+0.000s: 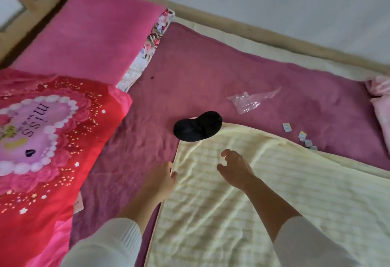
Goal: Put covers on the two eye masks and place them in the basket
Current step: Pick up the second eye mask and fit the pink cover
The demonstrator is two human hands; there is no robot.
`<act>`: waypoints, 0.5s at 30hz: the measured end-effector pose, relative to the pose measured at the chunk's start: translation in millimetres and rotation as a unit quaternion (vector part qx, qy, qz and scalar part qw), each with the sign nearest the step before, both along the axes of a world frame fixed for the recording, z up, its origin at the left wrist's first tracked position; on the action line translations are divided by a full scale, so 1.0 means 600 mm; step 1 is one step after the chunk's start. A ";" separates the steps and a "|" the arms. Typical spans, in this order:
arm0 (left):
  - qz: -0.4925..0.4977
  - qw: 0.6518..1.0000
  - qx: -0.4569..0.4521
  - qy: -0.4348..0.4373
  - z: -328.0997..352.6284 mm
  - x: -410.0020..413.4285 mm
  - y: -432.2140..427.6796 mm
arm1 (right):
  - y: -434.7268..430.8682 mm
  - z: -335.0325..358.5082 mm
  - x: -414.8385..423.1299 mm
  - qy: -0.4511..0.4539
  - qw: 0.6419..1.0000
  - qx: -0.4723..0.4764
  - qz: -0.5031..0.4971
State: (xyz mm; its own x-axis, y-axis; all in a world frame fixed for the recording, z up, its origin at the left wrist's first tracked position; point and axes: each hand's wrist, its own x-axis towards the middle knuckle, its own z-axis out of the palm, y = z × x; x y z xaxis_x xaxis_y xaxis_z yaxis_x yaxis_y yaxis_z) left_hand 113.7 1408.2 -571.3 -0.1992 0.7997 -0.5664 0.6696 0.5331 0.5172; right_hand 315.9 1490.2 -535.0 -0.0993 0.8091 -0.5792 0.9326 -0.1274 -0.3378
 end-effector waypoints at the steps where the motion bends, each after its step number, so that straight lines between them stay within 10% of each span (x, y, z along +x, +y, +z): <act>1: 0.015 1.000 -0.002 -0.009 -0.018 0.002 0.025 | 0.021 -0.021 -0.001 0.006 1.000 -0.006 -0.014; 15: 0.154 0.972 -0.012 -0.175 -0.158 -0.010 0.141 | 0.161 -0.188 -0.056 0.205 0.915 -0.005 -0.348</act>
